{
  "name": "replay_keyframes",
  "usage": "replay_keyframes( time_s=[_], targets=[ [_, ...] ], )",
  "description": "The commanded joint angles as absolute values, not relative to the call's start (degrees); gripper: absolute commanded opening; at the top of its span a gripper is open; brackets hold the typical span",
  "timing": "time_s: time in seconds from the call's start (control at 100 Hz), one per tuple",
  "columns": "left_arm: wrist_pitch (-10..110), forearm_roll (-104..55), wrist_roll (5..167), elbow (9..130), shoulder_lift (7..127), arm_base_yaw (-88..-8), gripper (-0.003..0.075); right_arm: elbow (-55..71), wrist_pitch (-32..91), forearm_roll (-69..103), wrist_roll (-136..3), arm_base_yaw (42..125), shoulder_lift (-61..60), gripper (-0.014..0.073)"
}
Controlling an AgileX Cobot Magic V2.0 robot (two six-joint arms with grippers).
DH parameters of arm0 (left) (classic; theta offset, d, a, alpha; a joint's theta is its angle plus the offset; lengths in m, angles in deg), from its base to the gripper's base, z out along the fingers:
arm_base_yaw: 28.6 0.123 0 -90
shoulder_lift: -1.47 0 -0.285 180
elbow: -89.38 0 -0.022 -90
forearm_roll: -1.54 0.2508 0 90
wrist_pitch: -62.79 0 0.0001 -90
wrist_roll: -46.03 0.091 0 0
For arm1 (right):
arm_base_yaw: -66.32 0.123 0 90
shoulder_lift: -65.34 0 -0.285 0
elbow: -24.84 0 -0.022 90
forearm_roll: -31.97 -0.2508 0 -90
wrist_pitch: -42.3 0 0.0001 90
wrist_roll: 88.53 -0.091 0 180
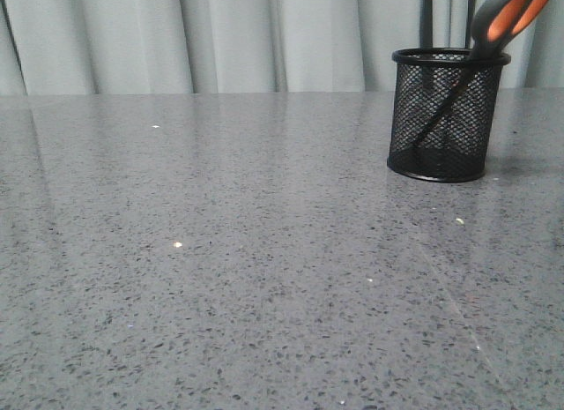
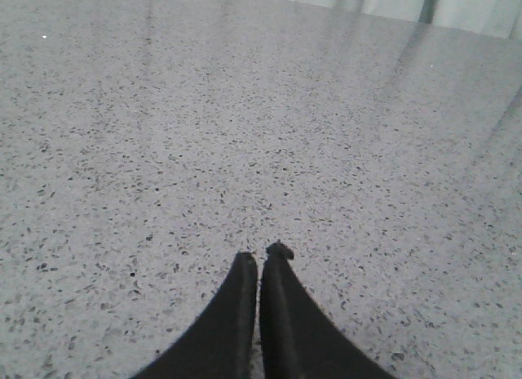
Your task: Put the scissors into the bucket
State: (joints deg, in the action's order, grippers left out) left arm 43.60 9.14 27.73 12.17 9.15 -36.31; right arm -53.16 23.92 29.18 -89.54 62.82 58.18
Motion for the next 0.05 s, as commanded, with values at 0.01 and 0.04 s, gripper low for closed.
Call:
replay_keyframes(
  time_s=[0.01, 0.04],
  targets=[
    [47.0, 8.8, 27.6, 9.9, 7.7, -36.2, -0.002, -53.5, 25.2, 30.0, -89.5, 62.5, 59.4, -0.0046],
    [47.0, 8.8, 27.6, 9.9, 7.7, -36.2, -0.002, -53.5, 25.2, 30.0, -89.5, 62.5, 59.4, -0.0046]
  ],
)
